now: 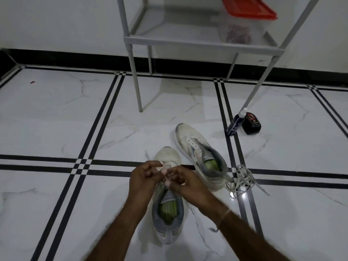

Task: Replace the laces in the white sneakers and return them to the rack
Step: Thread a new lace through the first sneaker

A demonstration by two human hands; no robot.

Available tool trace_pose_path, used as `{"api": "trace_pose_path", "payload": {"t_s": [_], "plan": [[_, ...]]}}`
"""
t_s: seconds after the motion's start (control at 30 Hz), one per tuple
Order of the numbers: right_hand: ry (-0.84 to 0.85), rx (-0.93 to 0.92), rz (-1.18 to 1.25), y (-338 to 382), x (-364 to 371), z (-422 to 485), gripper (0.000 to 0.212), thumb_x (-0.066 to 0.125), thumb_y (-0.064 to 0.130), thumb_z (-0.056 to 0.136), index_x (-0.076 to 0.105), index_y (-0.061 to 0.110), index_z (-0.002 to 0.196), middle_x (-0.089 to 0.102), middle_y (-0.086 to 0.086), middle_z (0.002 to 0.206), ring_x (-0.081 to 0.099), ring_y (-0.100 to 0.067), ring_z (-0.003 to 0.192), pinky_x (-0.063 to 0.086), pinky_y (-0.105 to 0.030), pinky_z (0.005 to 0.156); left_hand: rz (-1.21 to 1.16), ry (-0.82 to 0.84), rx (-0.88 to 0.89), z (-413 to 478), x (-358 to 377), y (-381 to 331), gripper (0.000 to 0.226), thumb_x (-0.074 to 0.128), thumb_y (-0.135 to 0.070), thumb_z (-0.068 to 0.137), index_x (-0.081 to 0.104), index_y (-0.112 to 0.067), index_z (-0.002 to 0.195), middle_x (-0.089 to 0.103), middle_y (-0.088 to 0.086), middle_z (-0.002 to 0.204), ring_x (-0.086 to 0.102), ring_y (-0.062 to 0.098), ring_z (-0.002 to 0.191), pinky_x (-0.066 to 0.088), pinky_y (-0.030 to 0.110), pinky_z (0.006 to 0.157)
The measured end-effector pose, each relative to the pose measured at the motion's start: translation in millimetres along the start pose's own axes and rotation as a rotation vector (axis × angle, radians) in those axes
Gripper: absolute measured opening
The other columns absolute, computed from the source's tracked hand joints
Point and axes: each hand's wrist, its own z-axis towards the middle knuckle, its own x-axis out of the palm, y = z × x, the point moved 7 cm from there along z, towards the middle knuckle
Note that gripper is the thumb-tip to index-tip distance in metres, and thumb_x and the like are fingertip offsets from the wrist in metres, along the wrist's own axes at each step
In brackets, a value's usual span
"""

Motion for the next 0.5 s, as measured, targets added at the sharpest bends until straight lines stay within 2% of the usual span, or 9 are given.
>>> {"api": "trace_pose_path", "payload": {"t_s": [0.1, 0.13, 0.2, 0.27, 0.37, 0.43, 0.5], "plan": [[-0.123, -0.044, -0.051, -15.7, -3.6, -6.2, 0.034, 0.080, 0.005, 0.080, 0.064, 0.023, 0.103, 0.072, -0.006, 0.081, 0.070, -0.021, 0.082, 0.058, -0.034, 0.079, 0.458, -0.022, 0.253, 2.2, -2.0, -8.0, 0.010, 0.080, -0.015, 0.083, 0.071, -0.017, 0.081, 0.071, -0.004, 0.070, 0.069, 0.011, 0.067, 0.051, 0.022, 0.063], [-0.153, -0.056, -0.055, -16.0, -6.2, -7.2, 0.034, 0.081, 0.006, 0.080, 0.061, 0.025, 0.100, 0.072, -0.007, 0.080, 0.069, -0.024, 0.081, 0.057, -0.034, 0.078, 0.617, 0.026, 0.305, 1.9, 0.5, -6.0, 0.011, 0.079, -0.026, 0.084, 0.071, -0.021, 0.078, 0.071, -0.006, 0.070, 0.068, 0.010, 0.068, 0.051, 0.024, 0.064], [-0.203, -0.095, -0.075, -14.0, -10.5, -7.1, 0.032, 0.082, 0.009, 0.081, 0.057, 0.026, 0.094, 0.071, -0.006, 0.080, 0.067, -0.026, 0.079, 0.056, -0.035, 0.075, 0.764, 0.184, 0.284, 3.7, 2.9, 4.2, 0.031, 0.068, -0.052, 0.083, 0.073, -0.023, 0.074, 0.071, -0.007, 0.070, 0.068, 0.011, 0.072, 0.053, 0.031, 0.069], [-0.244, -0.123, -0.068, -14.8, -12.8, -6.7, 0.030, 0.080, 0.007, 0.080, 0.058, 0.026, 0.088, 0.069, -0.003, 0.080, 0.065, -0.026, 0.079, 0.055, -0.035, 0.072, 0.646, 0.325, 0.151, 0.1, 5.8, 8.4, 0.046, 0.059, -0.064, 0.084, 0.076, -0.021, 0.074, 0.073, -0.004, 0.071, 0.068, 0.012, 0.073, 0.054, 0.031, 0.072], [-0.277, -0.165, -0.044, -11.6, -10.7, -13.3, 0.018, 0.076, 0.009, 0.085, 0.065, 0.023, 0.084, 0.070, 0.003, 0.081, 0.066, -0.020, 0.079, 0.056, -0.031, 0.071, 0.279, 0.374, -0.182, -8.6, 8.7, 12.2, 0.036, 0.062, -0.039, 0.098, 0.076, -0.018, 0.072, 0.069, 0.002, 0.074, 0.059, 0.007, 0.073, 0.045, 0.020, 0.069], [-0.246, -0.162, -0.012, -9.2, -3.0, -20.7, 0.010, 0.078, 0.026, 0.087, 0.069, 0.022, 0.087, 0.072, 0.005, 0.087, 0.068, -0.015, 0.085, 0.059, -0.033, 0.074, 0.237, 0.364, -0.286, -9.7, 5.7, 17.6, 0.027, 0.061, -0.034, 0.098, 0.078, -0.016, 0.086, 0.073, 0.004, 0.085, 0.061, 0.010, 0.080, 0.045, 0.023, 0.072], [-0.284, -0.156, -0.060, -8.3, -2.9, -25.0, 0.022, 0.082, 0.041, 0.078, 0.071, 0.025, 0.087, 0.071, 0.007, 0.093, 0.067, -0.014, 0.091, 0.059, -0.033, 0.075, 0.214, 0.361, -0.315, -11.2, 6.0, 17.8, 0.024, 0.063, -0.033, 0.097, 0.079, -0.015, 0.097, 0.077, 0.003, 0.094, 0.066, 0.009, 0.084, 0.048, 0.023, 0.074]]}}
